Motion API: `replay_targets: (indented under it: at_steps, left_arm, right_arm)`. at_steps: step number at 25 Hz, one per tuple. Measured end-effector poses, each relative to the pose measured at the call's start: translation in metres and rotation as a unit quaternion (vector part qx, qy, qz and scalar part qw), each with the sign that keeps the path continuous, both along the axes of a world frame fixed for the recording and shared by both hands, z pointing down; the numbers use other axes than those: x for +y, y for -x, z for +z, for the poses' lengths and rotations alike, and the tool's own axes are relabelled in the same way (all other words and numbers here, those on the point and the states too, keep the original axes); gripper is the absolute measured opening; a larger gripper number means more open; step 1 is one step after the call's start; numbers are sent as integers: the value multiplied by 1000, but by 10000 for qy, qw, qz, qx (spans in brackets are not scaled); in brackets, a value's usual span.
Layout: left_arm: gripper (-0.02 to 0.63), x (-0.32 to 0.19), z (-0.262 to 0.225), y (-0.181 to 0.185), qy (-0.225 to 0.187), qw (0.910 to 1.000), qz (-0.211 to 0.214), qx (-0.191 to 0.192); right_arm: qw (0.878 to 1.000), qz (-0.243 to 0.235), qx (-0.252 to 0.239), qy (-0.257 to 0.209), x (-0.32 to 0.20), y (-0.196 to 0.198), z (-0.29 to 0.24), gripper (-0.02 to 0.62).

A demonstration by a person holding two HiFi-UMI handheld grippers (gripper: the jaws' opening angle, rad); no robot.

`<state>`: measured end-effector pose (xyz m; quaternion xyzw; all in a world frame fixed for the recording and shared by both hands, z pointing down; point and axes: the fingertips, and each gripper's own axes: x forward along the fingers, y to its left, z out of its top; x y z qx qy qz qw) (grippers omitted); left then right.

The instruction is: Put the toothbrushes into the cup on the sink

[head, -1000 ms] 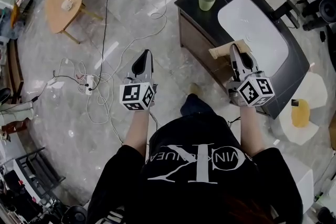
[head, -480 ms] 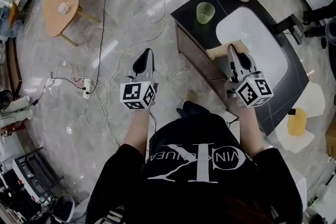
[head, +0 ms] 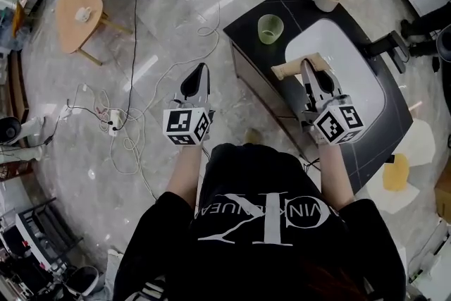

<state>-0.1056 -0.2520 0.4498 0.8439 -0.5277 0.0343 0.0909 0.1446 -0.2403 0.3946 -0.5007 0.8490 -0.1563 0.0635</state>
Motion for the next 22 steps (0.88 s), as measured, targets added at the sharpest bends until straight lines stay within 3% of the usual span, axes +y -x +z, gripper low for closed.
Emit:
replay_targets:
  at_steps: [9, 22]
  left_arm:
    - [11, -10, -2, -8, 60, 9999, 128, -79]
    - [12, -81, -11, -20, 3, 9983, 561, -159]
  right_arm:
    - [9996, -79, -225, -178, -18, 4, -18, 52]
    - [9978, 199, -448, -435, -75, 1, -52, 52]
